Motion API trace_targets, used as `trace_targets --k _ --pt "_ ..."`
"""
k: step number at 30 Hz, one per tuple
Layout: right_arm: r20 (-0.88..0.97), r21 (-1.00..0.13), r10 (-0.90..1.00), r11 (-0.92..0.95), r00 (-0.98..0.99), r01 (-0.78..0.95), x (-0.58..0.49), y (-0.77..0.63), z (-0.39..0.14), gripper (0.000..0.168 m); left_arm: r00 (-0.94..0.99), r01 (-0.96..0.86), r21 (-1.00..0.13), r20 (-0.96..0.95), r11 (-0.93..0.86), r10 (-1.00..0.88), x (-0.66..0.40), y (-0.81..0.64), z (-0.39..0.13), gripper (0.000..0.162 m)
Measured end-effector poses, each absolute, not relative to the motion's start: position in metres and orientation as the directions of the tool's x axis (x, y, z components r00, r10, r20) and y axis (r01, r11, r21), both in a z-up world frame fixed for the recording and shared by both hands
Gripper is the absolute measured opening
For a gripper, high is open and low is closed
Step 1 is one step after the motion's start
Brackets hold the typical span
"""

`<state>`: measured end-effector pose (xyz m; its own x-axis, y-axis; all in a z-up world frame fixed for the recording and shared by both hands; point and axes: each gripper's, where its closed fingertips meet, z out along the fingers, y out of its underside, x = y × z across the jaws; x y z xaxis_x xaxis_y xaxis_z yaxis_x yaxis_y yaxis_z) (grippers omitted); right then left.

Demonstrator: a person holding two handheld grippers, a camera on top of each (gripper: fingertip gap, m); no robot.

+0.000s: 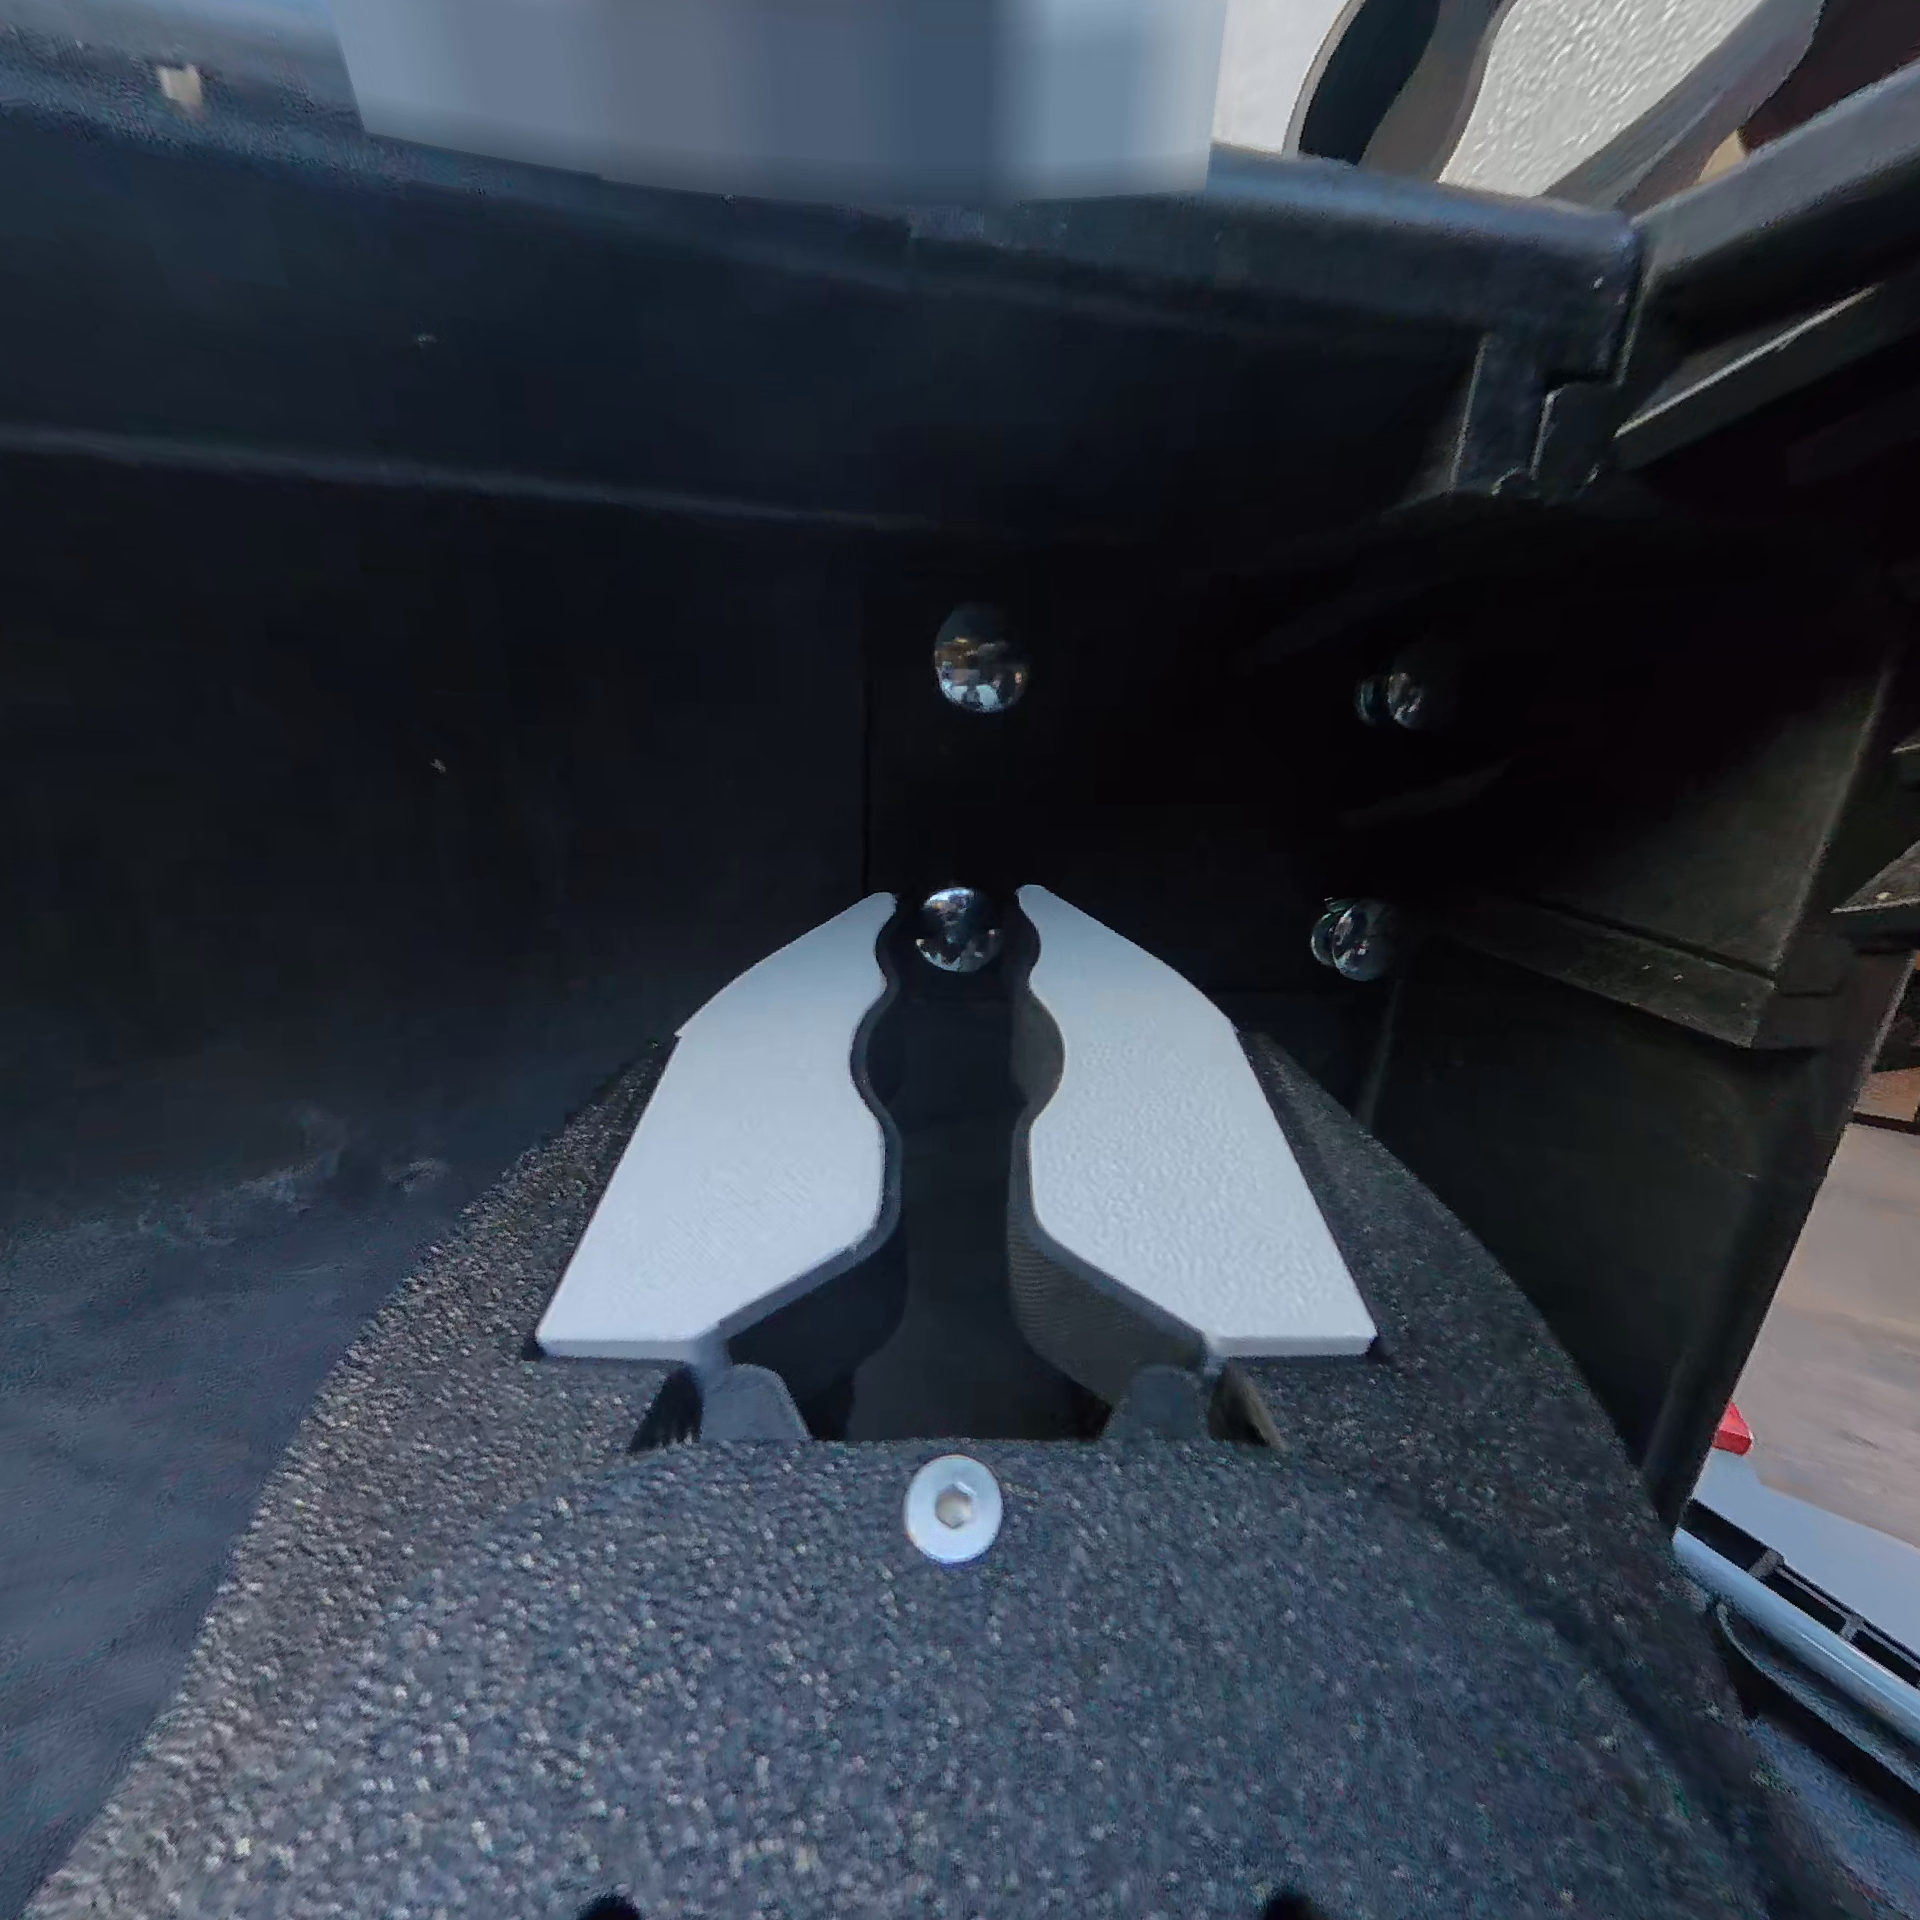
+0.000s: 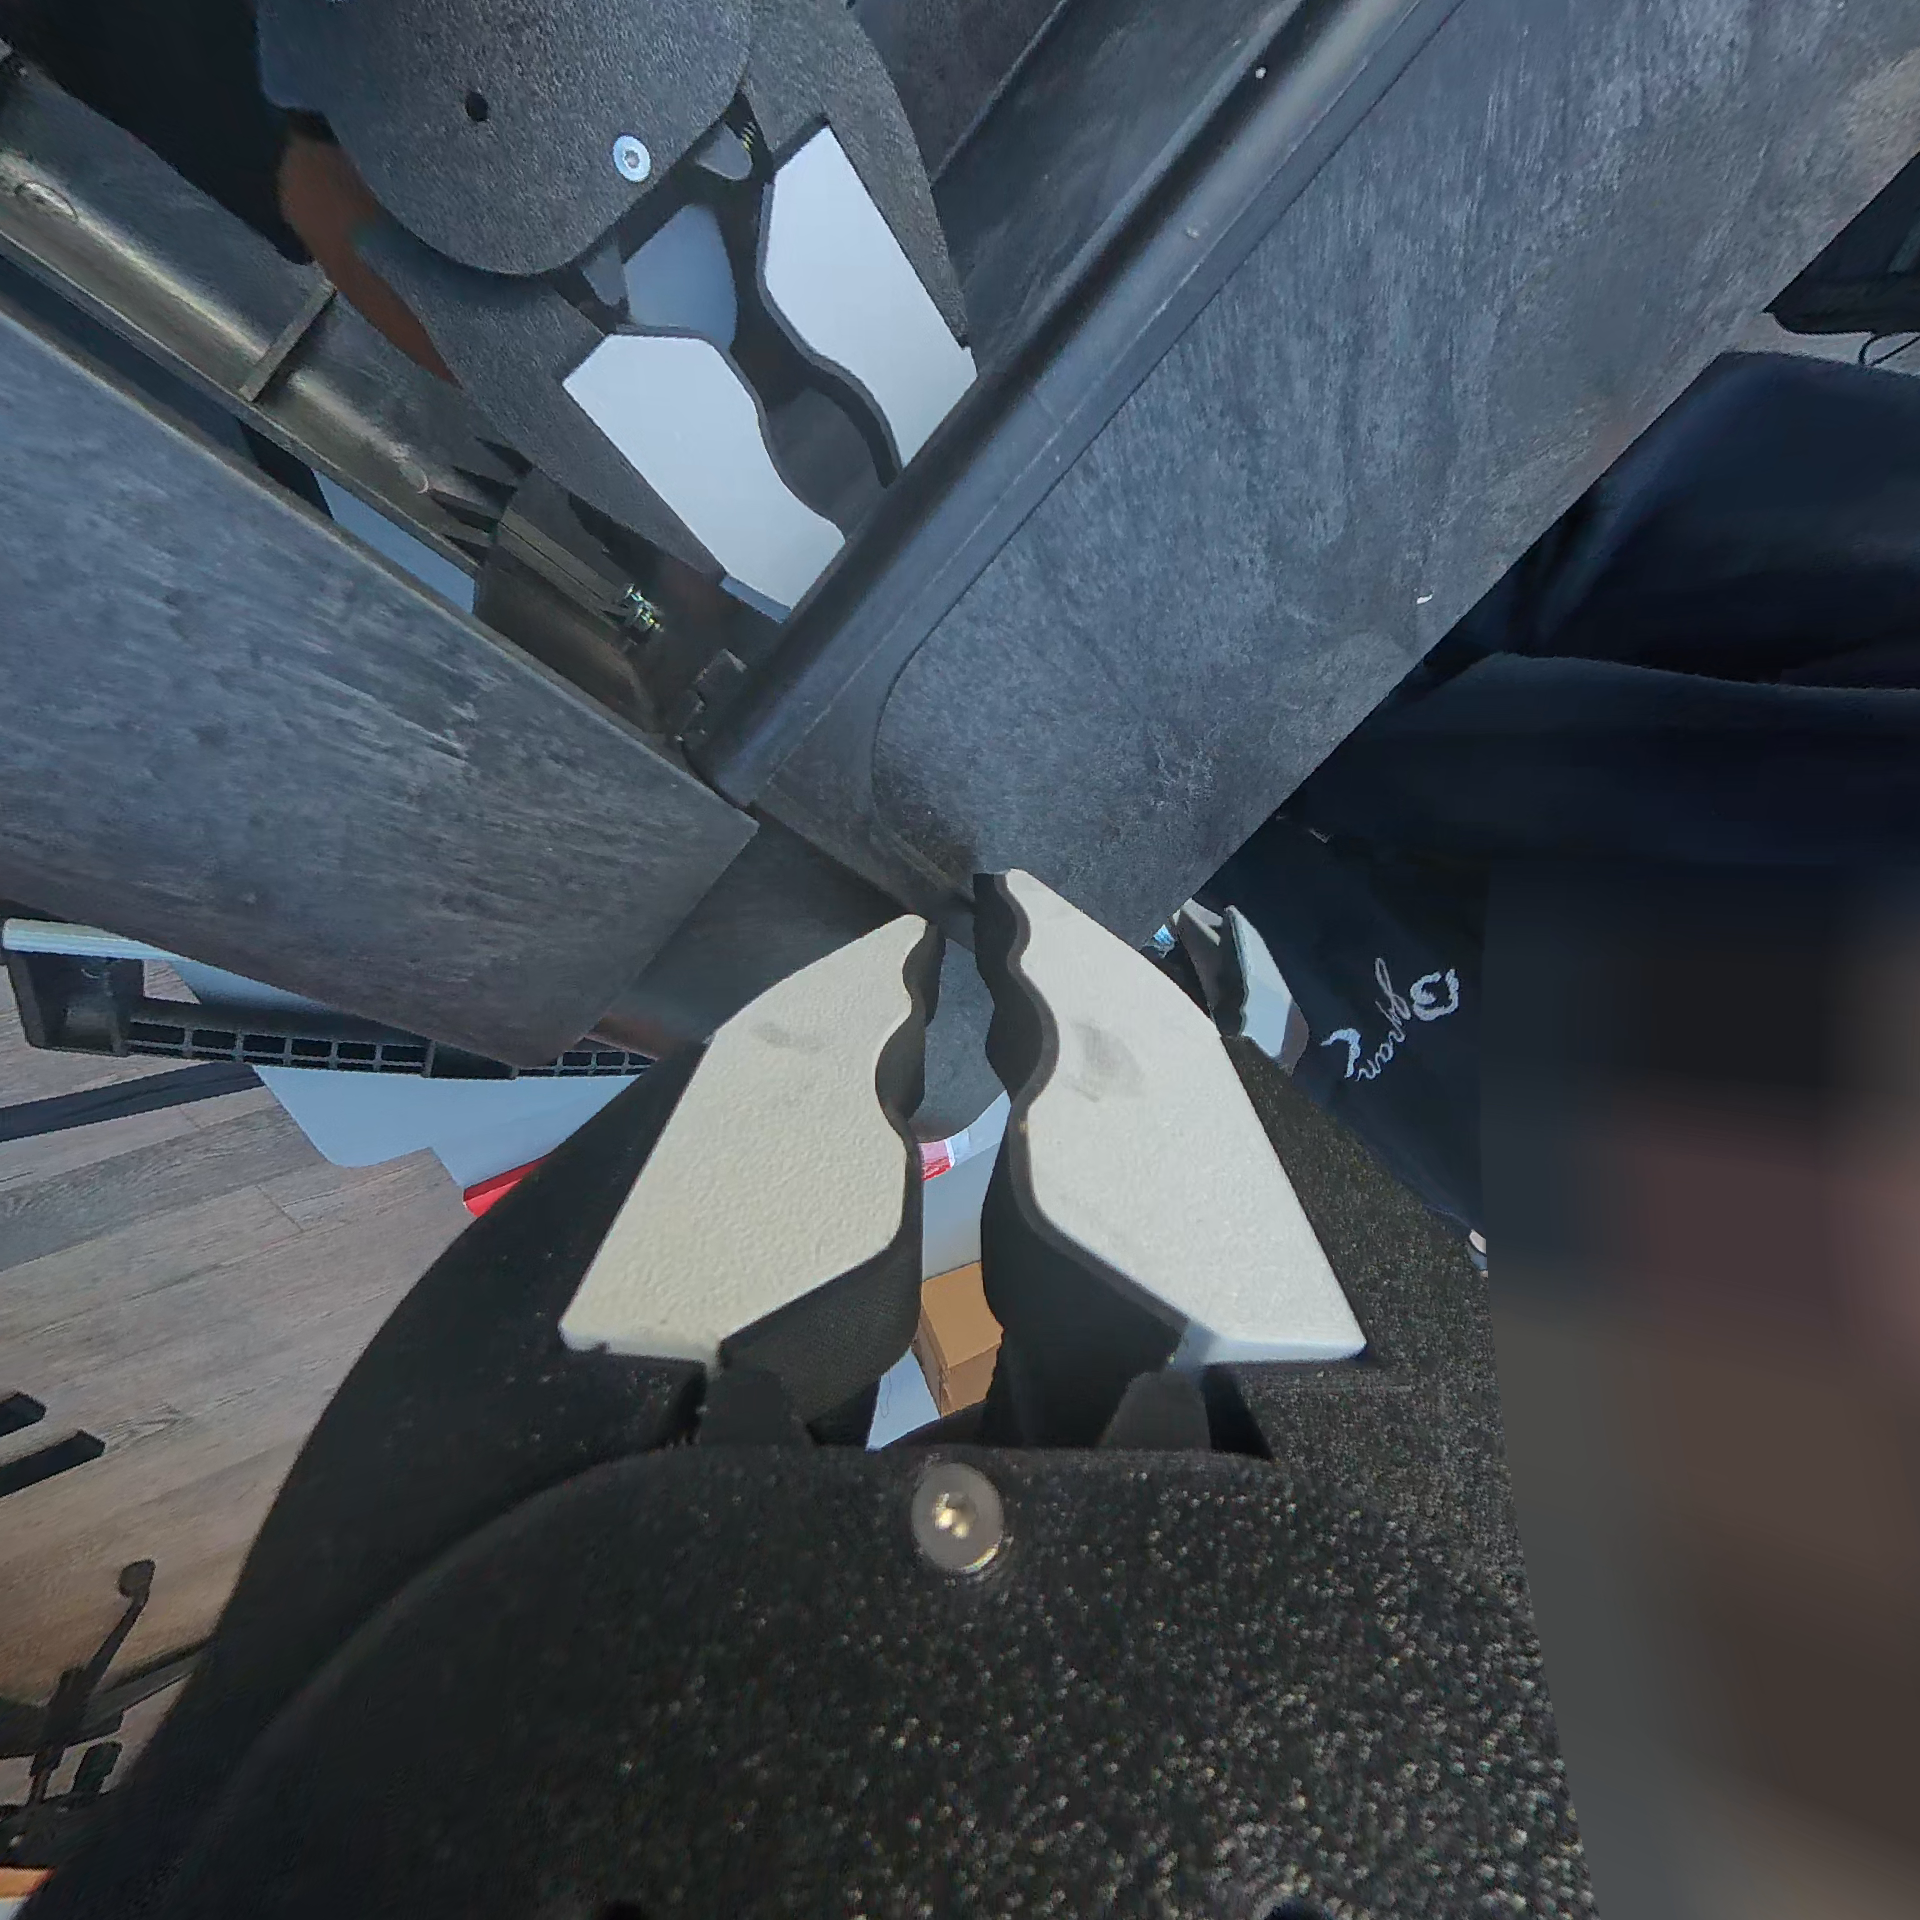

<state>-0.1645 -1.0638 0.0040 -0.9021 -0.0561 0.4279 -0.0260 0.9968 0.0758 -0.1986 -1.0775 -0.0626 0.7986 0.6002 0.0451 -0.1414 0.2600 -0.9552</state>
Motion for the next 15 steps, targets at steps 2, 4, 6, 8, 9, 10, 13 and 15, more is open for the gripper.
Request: trace_targets --k 2,4,6,8,9,10,13,15 --pt "0.423 0.073 -0.058 0.997 -0.904 -0.030 -0.1643 -1.0639 0.0039 0.009 0.794 -0.144 -0.953 0.048 0.265 0.605 -0.1991 -1.0768 -0.0622 0.016" --pt "0.422 0.071 -0.058 0.997 -0.905 -0.031 -0.1644 -1.0642 0.0039 0.009 0.791 -0.150 -0.953 0.043 0.262 0.611 -0.1992 -1.0766 -0.0618 0.016" --pt "0.422 0.071 -0.058 0.997 -0.905 -0.031 -0.1646 -1.0639 0.0038 0.009 0.784 -0.162 -0.955 0.027 0.248 0.620 -0.1998 -1.0761 -0.0617 0.016" --pt "0.423 0.066 -0.055 0.997 -0.905 -0.029 -0.1652 -1.0635 0.0038 0.009 0.784 -0.162 -0.956 0.027 0.246 0.621 -0.2005 -1.0756 -0.0618 0.016" --pt "0.422 0.062 -0.053 0.998 -0.905 -0.029 -0.1654 -1.0635 0.0037 0.009 0.783 -0.162 -0.956 0.027 0.245 0.621 -0.2008 -1.0756 -0.0617 0.016" --pt "0.421 0.057 -0.051 0.998 -0.906 -0.029 -0.1653 -1.0635 0.0037 0.009 0.780 -0.166 -0.956 0.022 0.241 0.625 -0.2009 -1.0755 -0.0616 0.016" --pt "0.419 0.042 -0.043 0.999 -0.907 -0.028 -0.1654 -1.0638 0.0037 0.009 0.770 -0.175 -0.957 0.014 0.232 0.637 -0.2011 -1.0755 -0.0615 0.016" --pt "0.418 0.035 -0.038 0.999 -0.908 -0.026 -0.1653 -1.0639 0.0037 0.007 0.770 -0.178 -0.956 0.012 0.233 0.638 -0.2010 -1.0757 -0.0614 0.016"
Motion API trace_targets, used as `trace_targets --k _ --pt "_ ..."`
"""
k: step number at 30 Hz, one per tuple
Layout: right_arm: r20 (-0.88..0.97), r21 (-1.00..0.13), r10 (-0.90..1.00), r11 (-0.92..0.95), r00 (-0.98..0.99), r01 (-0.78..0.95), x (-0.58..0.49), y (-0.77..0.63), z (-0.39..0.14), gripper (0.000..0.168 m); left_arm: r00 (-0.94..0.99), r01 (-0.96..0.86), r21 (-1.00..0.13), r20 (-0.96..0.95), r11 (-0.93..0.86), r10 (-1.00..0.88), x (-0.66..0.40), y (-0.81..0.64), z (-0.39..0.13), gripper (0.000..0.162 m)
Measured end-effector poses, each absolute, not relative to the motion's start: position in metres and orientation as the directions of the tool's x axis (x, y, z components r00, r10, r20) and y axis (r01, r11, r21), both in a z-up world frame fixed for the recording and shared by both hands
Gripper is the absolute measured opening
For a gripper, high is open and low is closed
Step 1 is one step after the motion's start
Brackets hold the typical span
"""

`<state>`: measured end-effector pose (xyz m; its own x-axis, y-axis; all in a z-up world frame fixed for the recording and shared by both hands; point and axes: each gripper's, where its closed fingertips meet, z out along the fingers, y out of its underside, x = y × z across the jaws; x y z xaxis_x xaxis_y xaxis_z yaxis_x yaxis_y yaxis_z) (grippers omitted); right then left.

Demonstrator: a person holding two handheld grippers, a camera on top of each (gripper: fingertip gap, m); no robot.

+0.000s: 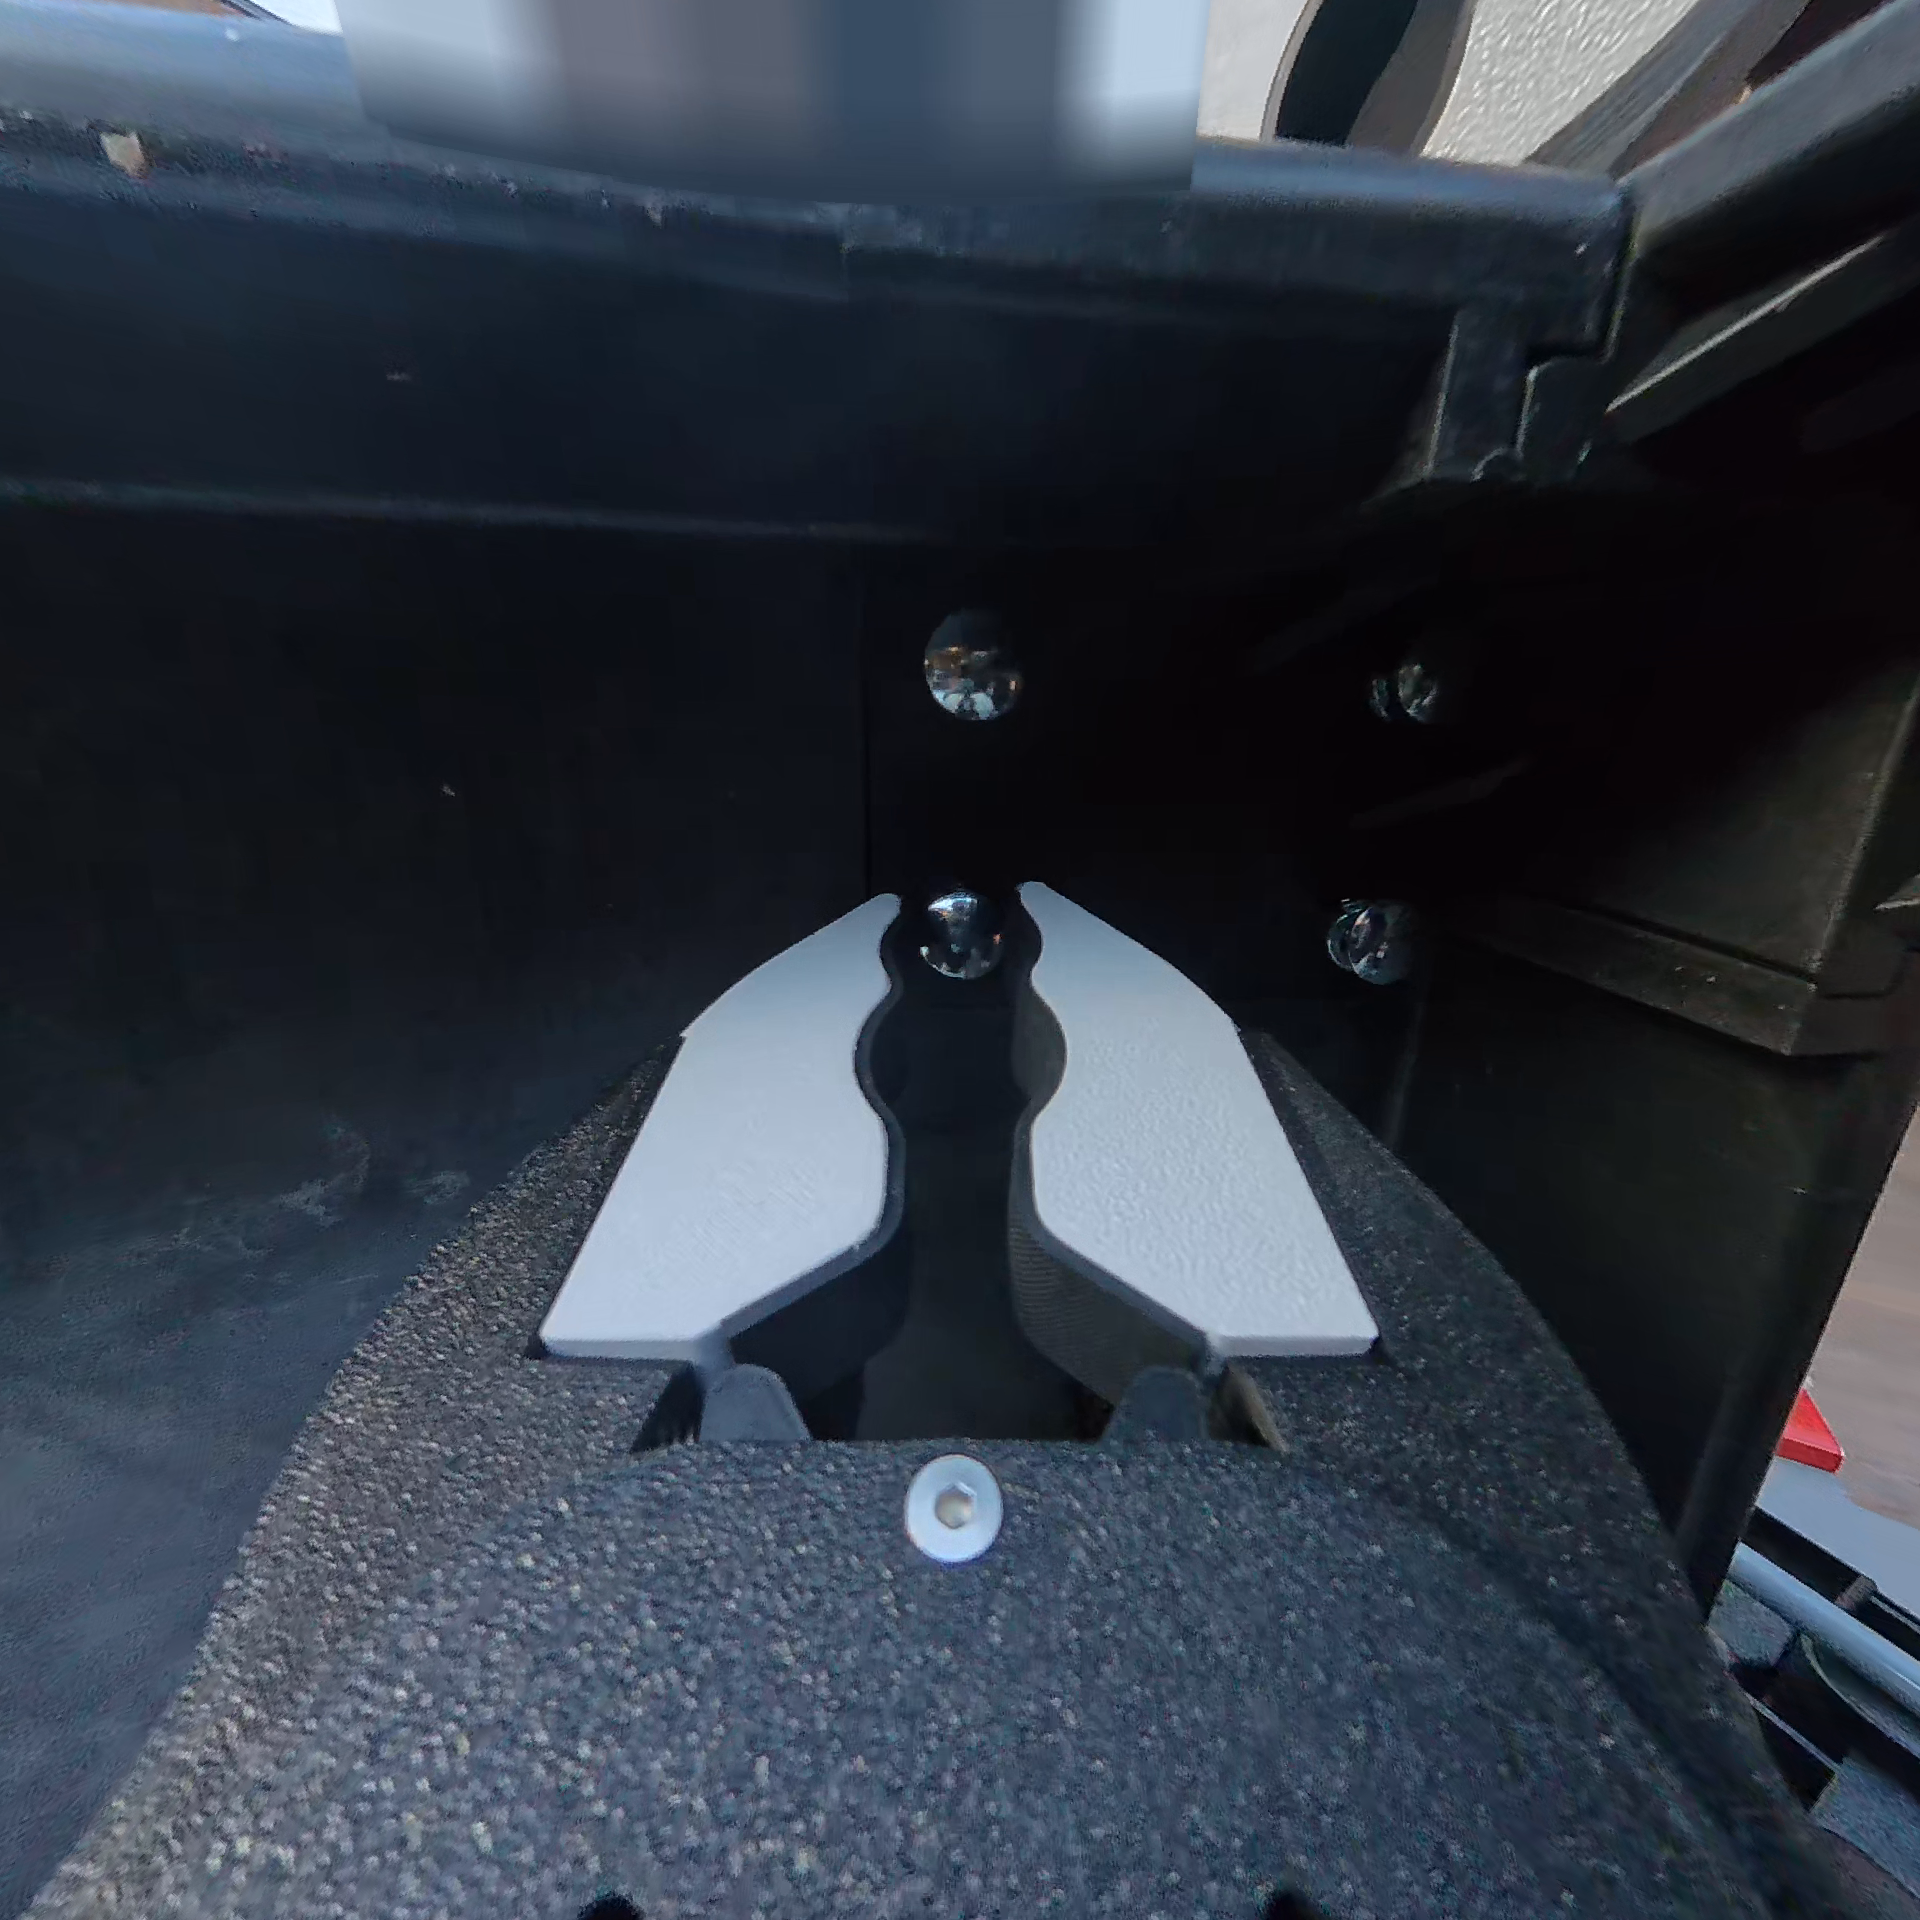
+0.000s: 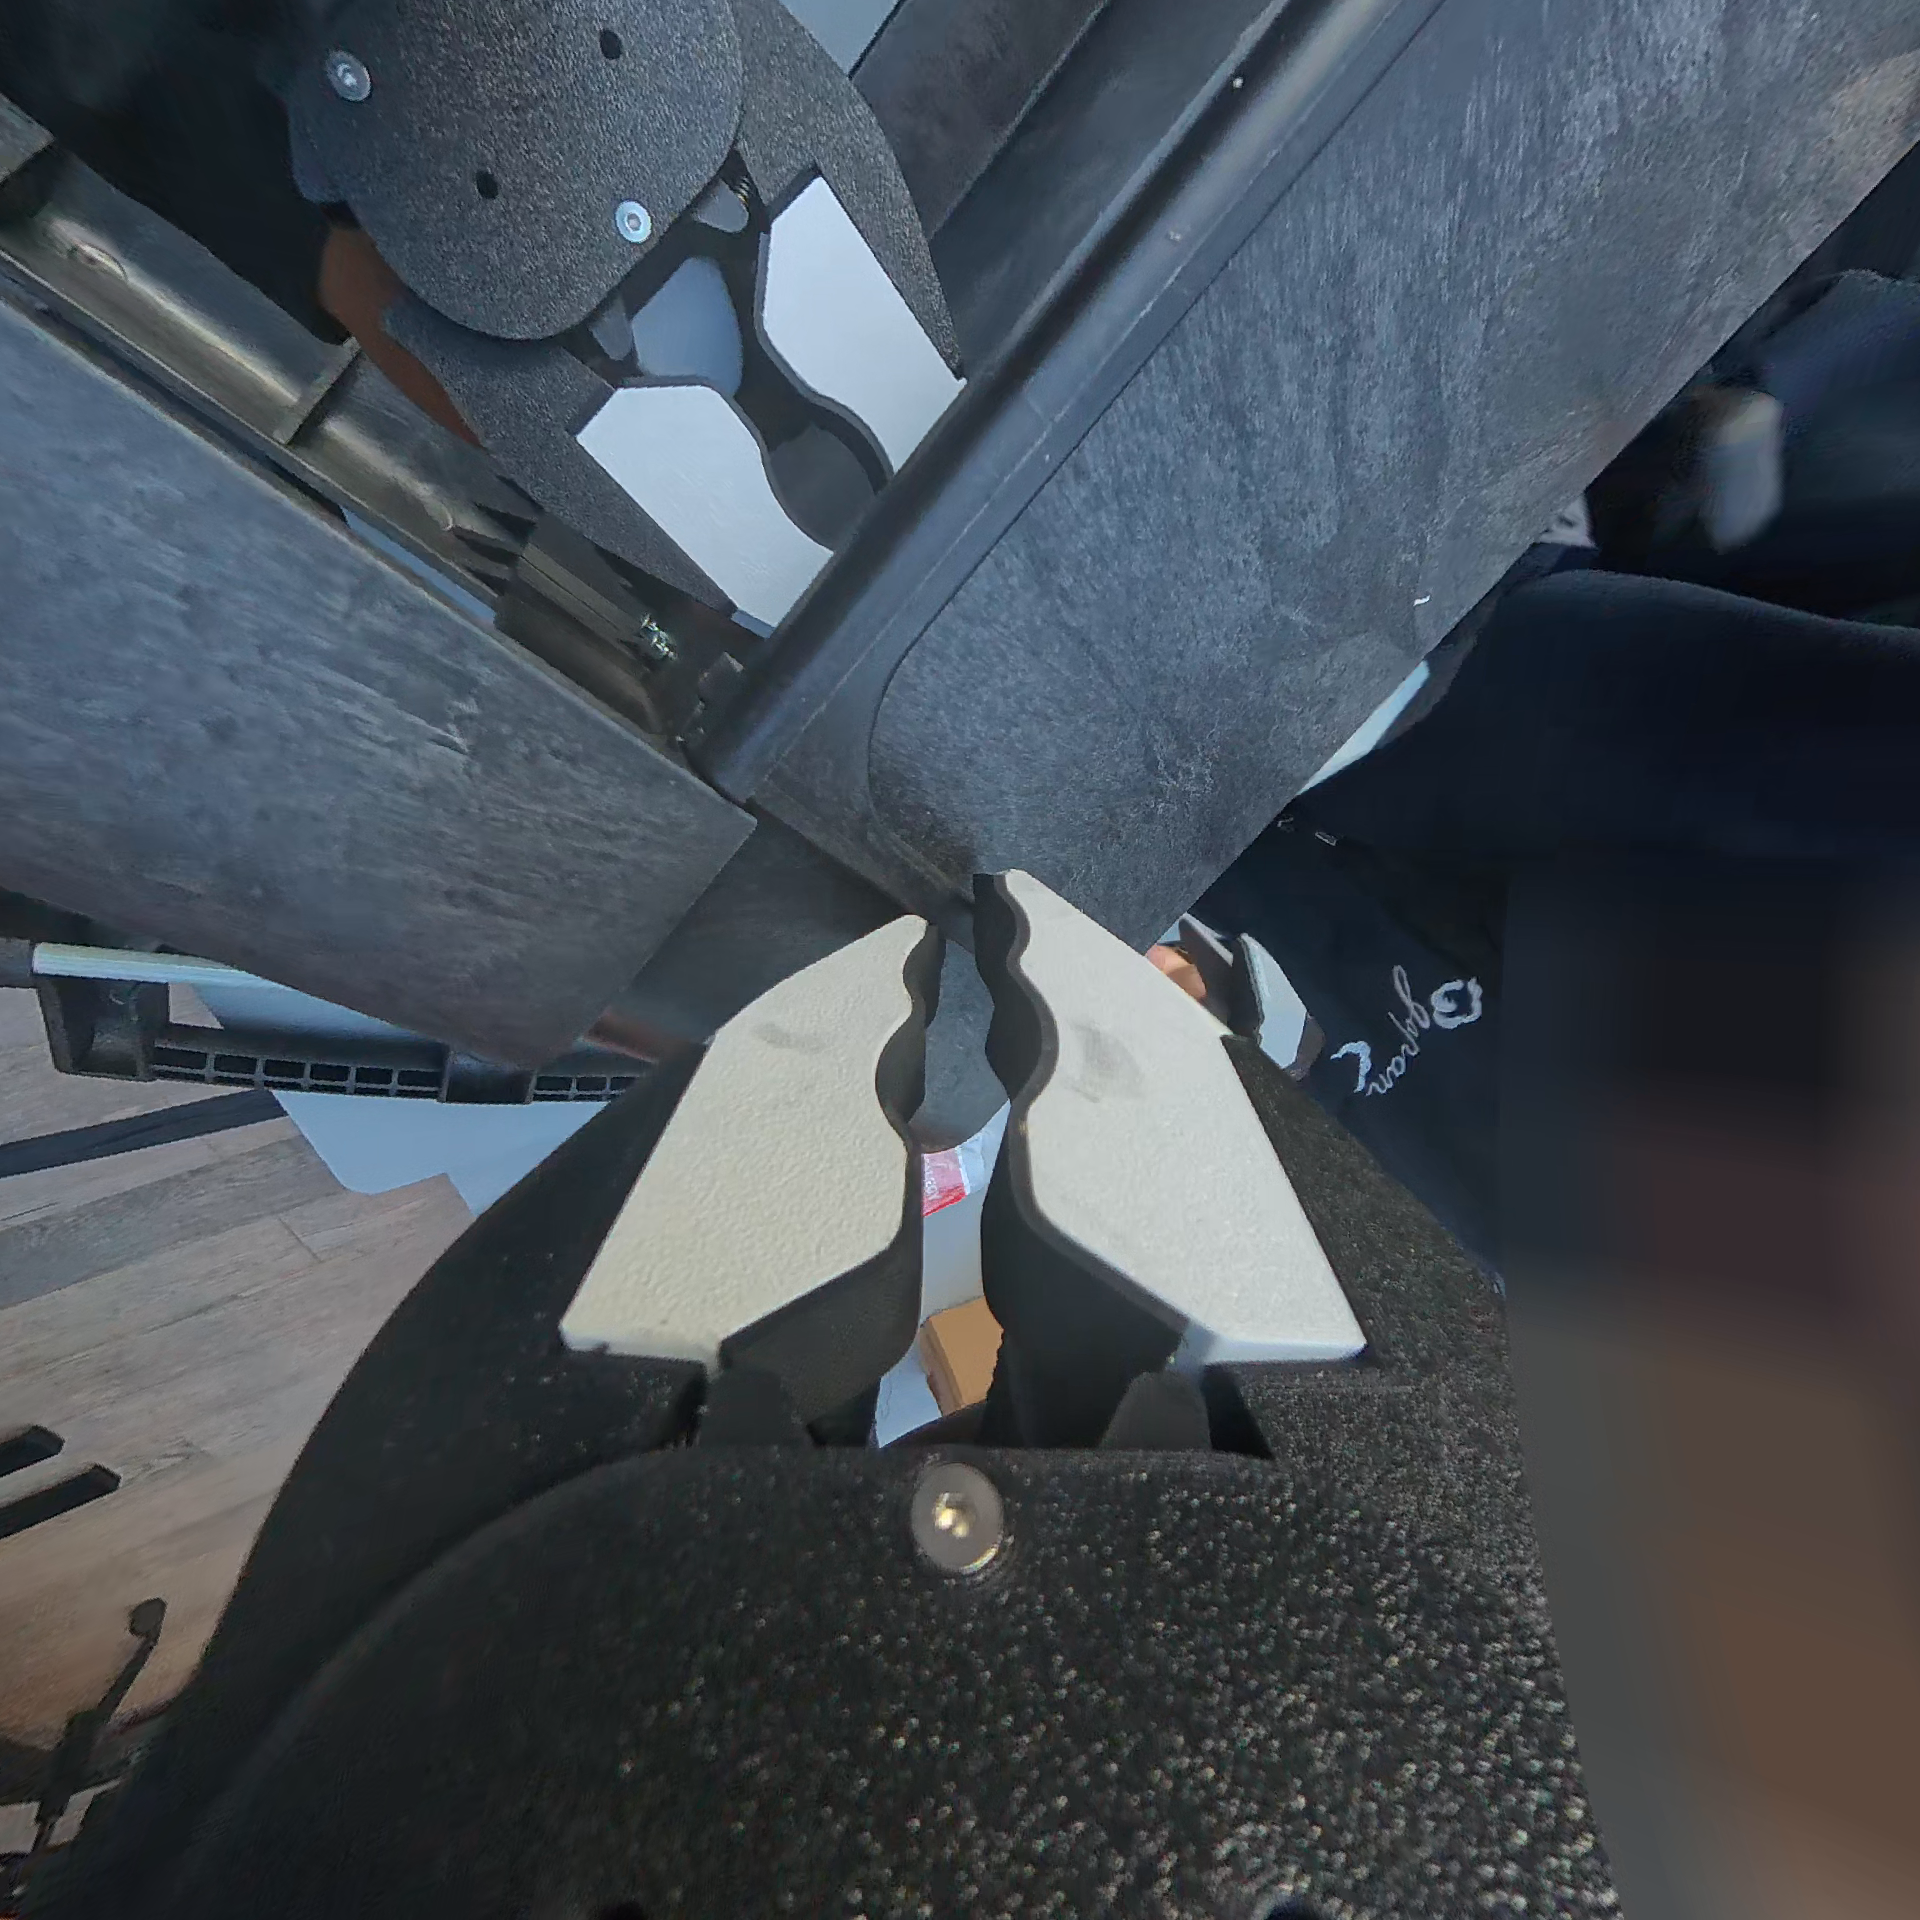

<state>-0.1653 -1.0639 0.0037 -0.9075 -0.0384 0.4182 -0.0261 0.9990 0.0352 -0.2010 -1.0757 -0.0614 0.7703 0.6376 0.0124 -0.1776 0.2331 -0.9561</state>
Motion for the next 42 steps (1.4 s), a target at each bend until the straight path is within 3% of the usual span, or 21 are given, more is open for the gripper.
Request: trace_targets --k 21,31,42 --pt "0.430 0.040 -0.032 0.999 -0.902 -0.016 -0.164 -1.065 0.004 0.009 0.773 -0.222 -0.922 0.031 0.317 0.633 -0.196 -1.093 -0.051 0.022" --pt "0.428 0.036 -0.031 0.999 -0.903 -0.018 -0.165 -1.064 0.004 0.009 0.736 -0.301 -0.902 -0.013 0.309 0.677 -0.191 -1.088 -0.022 0.008" --pt "0.428 0.032 -0.033 0.999 -0.903 -0.021 -0.165 -1.064 0.004 0.009 0.723 -0.281 -0.917 -0.008 0.283 0.691 -0.196 -1.085 -0.024 0.012"
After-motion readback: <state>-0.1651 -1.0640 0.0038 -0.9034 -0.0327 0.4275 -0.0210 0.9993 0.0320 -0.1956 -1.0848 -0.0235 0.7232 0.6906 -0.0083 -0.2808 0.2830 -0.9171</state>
